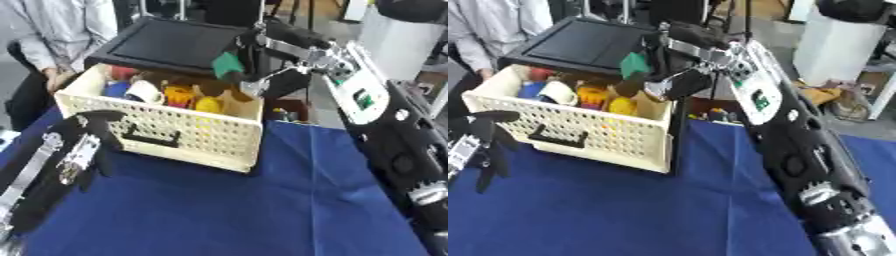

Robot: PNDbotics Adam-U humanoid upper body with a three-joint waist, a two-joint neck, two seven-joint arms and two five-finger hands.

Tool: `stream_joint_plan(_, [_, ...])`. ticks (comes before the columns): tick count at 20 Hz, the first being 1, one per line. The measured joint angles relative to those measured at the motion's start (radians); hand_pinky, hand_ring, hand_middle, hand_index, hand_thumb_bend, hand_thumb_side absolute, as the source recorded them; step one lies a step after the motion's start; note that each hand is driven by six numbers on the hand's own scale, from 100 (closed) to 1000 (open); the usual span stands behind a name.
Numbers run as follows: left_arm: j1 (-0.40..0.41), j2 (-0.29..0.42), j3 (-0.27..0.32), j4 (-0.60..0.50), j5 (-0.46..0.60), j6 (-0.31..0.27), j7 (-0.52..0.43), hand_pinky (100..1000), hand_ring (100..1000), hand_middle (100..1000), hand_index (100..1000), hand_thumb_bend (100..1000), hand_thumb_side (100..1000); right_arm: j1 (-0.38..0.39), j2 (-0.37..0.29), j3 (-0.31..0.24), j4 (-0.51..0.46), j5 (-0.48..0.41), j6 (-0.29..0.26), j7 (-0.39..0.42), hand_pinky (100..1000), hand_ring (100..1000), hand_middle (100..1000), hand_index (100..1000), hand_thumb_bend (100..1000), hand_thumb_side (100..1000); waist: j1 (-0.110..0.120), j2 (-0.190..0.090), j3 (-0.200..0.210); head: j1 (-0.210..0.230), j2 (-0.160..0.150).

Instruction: Pick up objects from table and place into drawer.

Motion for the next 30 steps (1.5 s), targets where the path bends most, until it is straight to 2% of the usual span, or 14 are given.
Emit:
stream_joint_plan(3, [0.0, 0.0, 0.0, 0.0, 0.0, 0.0, 0.0, 179, 384, 513, 830, 100, 945, -0.001, 0.0, -0.002, 0.005, 0.016, -0.007, -0.007, 452, 652, 393, 589, 100, 480, 0.0, 0.0, 0.0, 0.0, 0.0])
stream_joint_plan(6, [0.0, 0.0, 0.0, 0.0, 0.0, 0.0, 0.0, 179, 384, 513, 829, 100, 945, -0.002, 0.0, -0.005, 0.011, 0.025, -0.011, -0.011, 509, 708, 529, 748, 100, 537, 0.0, 0.001, 0.0, 0.0, 0.0])
stream_joint_plan(7, [0.0, 0.0, 0.0, 0.0, 0.0, 0.0, 0.0, 179, 384, 513, 829, 100, 945, -0.002, 0.0, -0.005, 0.012, 0.025, -0.012, -0.012, 519, 719, 548, 776, 100, 546, 0.001, 0.001, 0.0, 0.0, 0.0])
stream_joint_plan(8, [0.0, 0.0, 0.0, 0.0, 0.0, 0.0, 0.0, 179, 384, 513, 829, 100, 945, -0.002, 0.0, -0.005, 0.013, 0.025, -0.012, -0.012, 550, 747, 589, 845, 100, 606, 0.001, 0.001, -0.001, 0.0, 0.0])
stream_joint_plan(10, [0.0, 0.0, 0.0, 0.0, 0.0, 0.0, 0.0, 180, 384, 513, 829, 100, 945, -0.002, 0.0, -0.005, 0.013, 0.025, -0.009, -0.009, 579, 777, 647, 895, 100, 660, 0.001, 0.001, -0.002, 0.0, 0.0])
stream_joint_plan(12, [0.0, 0.0, 0.0, 0.0, 0.0, 0.0, 0.0, 180, 384, 513, 829, 100, 946, -0.002, 0.0, -0.006, 0.013, 0.024, -0.003, -0.003, 587, 791, 674, 921, 100, 667, 0.001, 0.001, -0.006, 0.0, 0.001])
stream_joint_plan(21, [0.001, 0.0, 0.0, 0.0, 0.0, 0.002, -0.003, 180, 384, 512, 828, 100, 944, 0.002, -0.002, -0.012, 0.013, 0.024, 0.015, 0.015, 587, 799, 692, 937, 100, 663, 0.003, 0.002, -0.009, 0.0, 0.009])
stream_joint_plan(30, [0.005, 0.0, 0.0, 0.0, 0.0, 0.003, -0.005, 180, 383, 510, 826, 100, 943, 0.008, -0.002, -0.013, -0.004, 0.007, 0.009, 0.009, 575, 784, 668, 924, 100, 652, 0.008, 0.002, -0.018, 0.0, 0.019])
